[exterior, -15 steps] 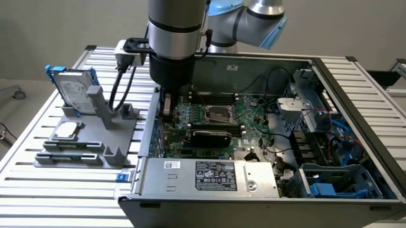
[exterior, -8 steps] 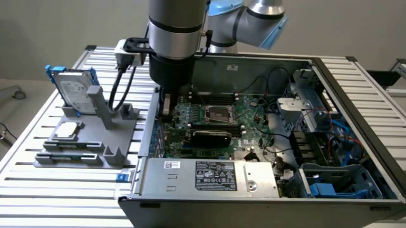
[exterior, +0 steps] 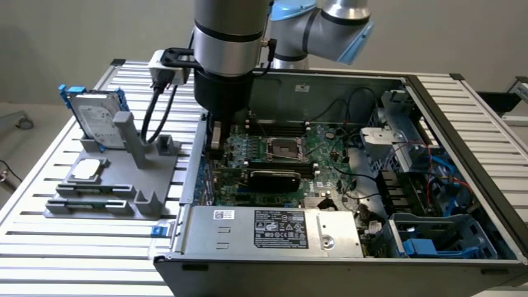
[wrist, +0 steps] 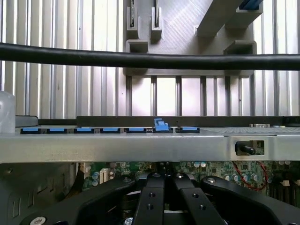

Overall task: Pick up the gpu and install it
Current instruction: 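Press down on the gpu until it lock into place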

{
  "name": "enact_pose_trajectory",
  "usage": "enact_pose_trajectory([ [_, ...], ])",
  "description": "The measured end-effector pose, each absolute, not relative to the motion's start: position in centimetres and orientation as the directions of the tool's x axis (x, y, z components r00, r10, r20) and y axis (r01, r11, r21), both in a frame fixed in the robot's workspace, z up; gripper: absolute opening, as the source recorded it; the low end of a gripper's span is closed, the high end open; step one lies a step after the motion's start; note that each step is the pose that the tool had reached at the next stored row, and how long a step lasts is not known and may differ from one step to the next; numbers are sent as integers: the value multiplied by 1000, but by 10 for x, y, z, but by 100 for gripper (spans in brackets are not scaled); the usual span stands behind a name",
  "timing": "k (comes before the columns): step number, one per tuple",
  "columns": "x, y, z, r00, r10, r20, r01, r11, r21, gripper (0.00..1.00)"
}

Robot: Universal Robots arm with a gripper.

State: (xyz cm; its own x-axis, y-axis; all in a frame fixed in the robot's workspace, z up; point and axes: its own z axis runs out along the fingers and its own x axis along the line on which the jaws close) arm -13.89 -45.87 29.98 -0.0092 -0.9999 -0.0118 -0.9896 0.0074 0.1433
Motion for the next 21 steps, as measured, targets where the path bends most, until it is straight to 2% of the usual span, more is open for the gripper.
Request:
enact_pose_trajectory([
  [10,-139,-458,298,-16,-1000,10,-990,17,144,11],
  [21,-125,-458,303,-17,-1000,11,-989,18,144,11],
])
